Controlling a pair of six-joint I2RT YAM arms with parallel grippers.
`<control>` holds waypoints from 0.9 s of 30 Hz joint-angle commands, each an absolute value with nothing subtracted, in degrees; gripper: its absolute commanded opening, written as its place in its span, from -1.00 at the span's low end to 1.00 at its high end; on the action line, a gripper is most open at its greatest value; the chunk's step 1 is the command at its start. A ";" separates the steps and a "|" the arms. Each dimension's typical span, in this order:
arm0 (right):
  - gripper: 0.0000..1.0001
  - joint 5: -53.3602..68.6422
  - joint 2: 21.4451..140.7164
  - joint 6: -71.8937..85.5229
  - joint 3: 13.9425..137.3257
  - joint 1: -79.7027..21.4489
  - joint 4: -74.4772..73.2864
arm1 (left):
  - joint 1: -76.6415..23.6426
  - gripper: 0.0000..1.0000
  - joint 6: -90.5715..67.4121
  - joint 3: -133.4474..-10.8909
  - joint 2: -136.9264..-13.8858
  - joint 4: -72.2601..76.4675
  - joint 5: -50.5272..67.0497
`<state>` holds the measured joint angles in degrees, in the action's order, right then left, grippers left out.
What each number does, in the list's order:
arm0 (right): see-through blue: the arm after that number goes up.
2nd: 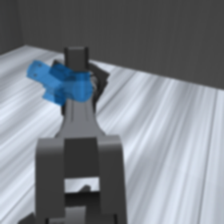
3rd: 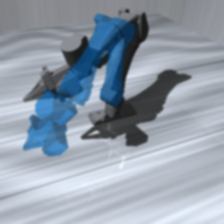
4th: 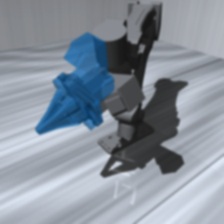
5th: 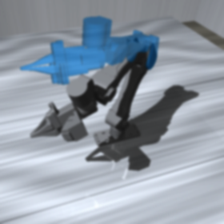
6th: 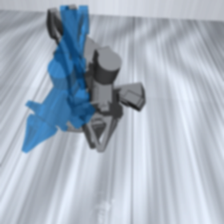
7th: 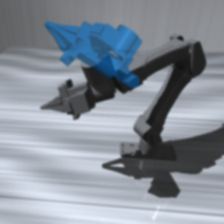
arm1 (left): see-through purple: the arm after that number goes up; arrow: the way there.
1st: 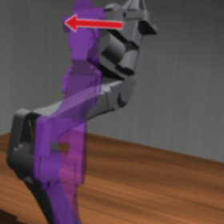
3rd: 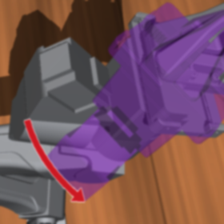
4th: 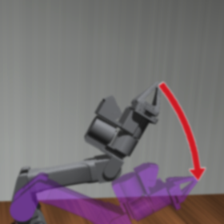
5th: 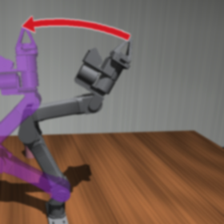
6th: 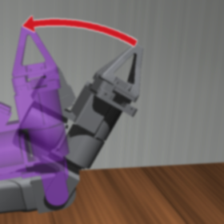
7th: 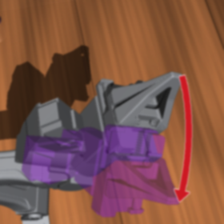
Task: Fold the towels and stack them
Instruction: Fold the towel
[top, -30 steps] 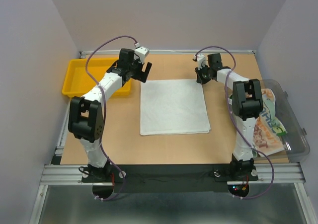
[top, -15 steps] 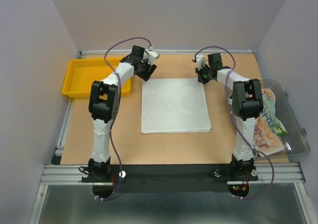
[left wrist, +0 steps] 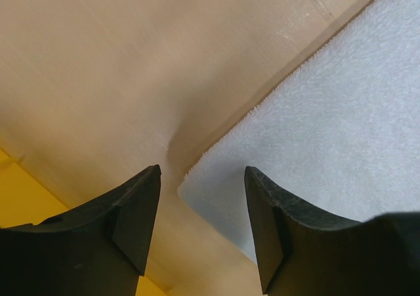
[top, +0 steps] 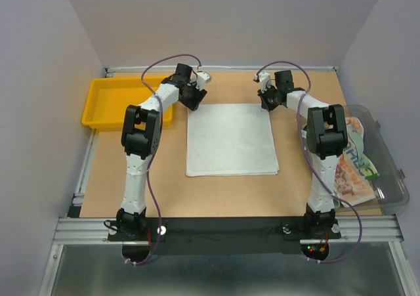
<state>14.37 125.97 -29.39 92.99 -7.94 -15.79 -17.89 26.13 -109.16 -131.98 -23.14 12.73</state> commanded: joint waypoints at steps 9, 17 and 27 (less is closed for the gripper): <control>-0.99 13.62 125.33 -30.06 91.85 -7.65 -18.11 | -15.82 0.27 25.66 -114.25 -134.73 -26.45 15.20; -0.99 13.27 124.81 -30.15 91.76 -7.65 -18.02 | -15.12 0.18 25.31 -117.25 -137.81 -32.07 17.31; -0.99 13.45 125.07 -29.97 91.84 -7.65 -17.93 | -15.12 -0.25 25.22 -118.91 -140.10 -35.77 18.02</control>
